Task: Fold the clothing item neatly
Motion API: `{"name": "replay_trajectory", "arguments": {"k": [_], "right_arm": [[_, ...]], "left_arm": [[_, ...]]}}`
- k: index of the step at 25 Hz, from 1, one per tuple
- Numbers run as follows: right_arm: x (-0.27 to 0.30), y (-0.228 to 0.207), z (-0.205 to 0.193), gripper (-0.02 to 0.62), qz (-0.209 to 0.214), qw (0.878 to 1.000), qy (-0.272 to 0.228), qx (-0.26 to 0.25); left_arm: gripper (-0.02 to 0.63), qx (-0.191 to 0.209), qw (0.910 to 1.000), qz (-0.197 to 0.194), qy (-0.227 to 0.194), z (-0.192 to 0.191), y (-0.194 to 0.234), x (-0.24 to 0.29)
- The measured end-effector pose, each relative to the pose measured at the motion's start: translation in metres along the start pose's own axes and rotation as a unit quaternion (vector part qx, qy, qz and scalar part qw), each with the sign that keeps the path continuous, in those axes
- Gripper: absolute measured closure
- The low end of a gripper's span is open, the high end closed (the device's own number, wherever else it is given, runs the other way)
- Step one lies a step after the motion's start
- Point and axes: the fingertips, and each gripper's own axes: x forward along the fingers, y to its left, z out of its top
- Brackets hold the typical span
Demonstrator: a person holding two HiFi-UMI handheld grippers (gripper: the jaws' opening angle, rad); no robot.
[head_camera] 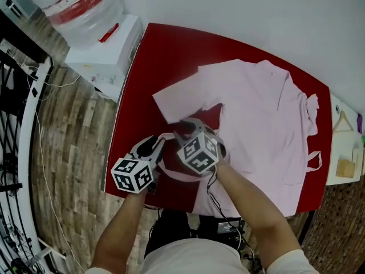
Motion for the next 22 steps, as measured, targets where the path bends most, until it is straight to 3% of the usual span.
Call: {"name": "replay_trajectory", "arguments": {"k": [8,14,18,22], "right_arm": [[0.045,0.012,0.005,0.483,-0.006,0.993,0.040,-0.108],[0.050,0.009,0.004,0.486,0.005,0.996,0.036,-0.083],[0.049,0.008,0.003,0.555,0.006,0.996,0.041,-0.083],[0.043,0.005,0.010,0.563,0.008,0.996,0.031,-0.082]], "left_arm": [[0.495,-0.045,0.9988,-0.012,-0.013,0.009,0.017,0.008],[0.495,-0.068,0.9970,-0.035,-0.006,0.010,0.021,0.017],[0.495,-0.093,0.9945,-0.048,-0.005,0.013,0.023,0.021],[0.494,-0.146,0.9865,-0.074,-0.003,0.016,0.022,0.028]]}}
